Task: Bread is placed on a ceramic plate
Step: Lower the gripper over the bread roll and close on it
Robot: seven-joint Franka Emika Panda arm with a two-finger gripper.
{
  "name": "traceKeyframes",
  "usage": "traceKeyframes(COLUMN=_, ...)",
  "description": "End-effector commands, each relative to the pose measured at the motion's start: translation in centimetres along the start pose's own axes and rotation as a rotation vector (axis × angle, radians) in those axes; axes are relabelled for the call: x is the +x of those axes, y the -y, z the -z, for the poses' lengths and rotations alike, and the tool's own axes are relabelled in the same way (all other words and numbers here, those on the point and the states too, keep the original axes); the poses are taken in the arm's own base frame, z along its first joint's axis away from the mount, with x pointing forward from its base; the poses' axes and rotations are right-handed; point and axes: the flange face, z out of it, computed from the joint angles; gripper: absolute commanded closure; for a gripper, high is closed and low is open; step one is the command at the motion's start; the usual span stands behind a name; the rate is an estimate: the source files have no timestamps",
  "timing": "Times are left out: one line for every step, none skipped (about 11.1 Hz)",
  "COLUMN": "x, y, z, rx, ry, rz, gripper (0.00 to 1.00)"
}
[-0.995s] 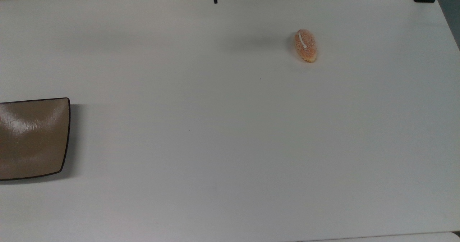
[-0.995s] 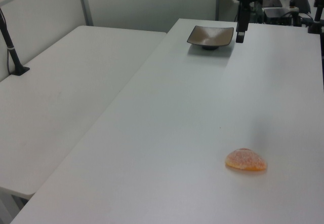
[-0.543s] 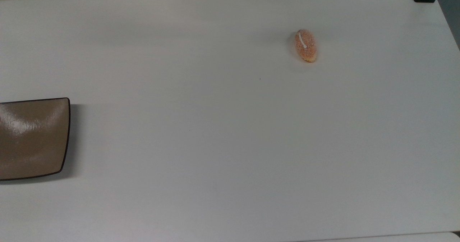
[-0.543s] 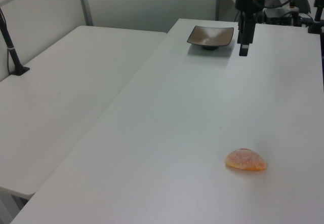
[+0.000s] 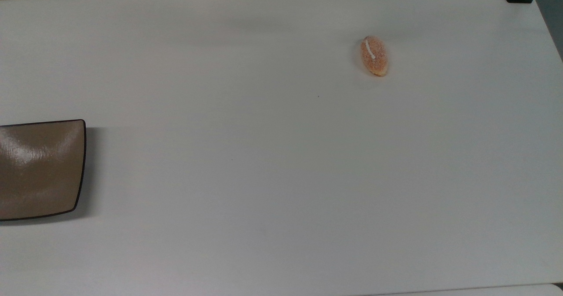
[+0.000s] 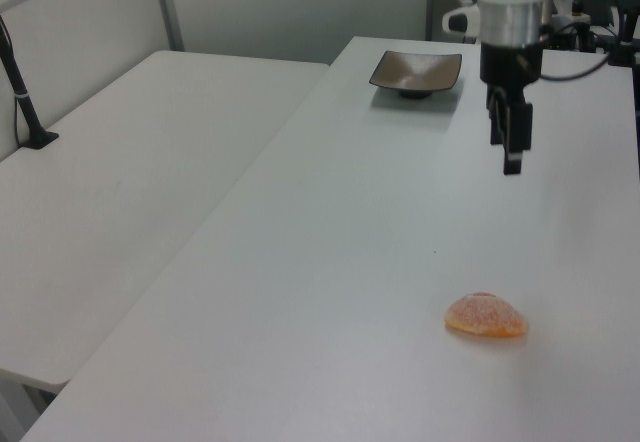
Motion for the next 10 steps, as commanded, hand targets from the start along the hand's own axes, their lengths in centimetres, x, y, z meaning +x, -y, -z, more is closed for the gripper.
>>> traceKeyframes(x=0.5, y=2.2, z=-4.9, rx=0.013, ry=0.019, rz=0.02, gripper=0.0)
traceKeyframes(x=0.6, y=2.6, z=-6.2, rx=0.014, ry=0.019, rz=0.026, gripper=0.0)
traceKeyframes(x=0.7, y=3.1, z=-7.8, rx=0.014, ry=0.038, rz=0.037, gripper=0.0)
traceKeyframes(x=0.7, y=4.1, z=-9.2, rx=0.015, ry=0.058, rz=0.053, gripper=0.0)
traceKeyframes(x=1.1, y=4.3, z=-10.5, rx=0.017, ry=0.074, rz=0.049, gripper=0.0)
traceKeyframes(x=1.0, y=4.8, z=-12.0, rx=0.017, ry=0.079, rz=0.051, gripper=0.0)
traceKeyframes(x=0.4, y=5.4, z=-13.5, rx=0.012, ry=0.082, rz=0.065, gripper=0.0)
traceKeyframes(x=0.2, y=5.5, z=-14.7, rx=0.011, ry=0.076, rz=0.067, gripper=0.0)
traceKeyframes(x=0.3, y=5.8, z=-15.8, rx=0.013, ry=0.07, rz=0.071, gripper=0.0)
traceKeyframes(x=0.5, y=6.0, z=-16.7, rx=0.012, ry=0.063, rz=0.057, gripper=0.0)
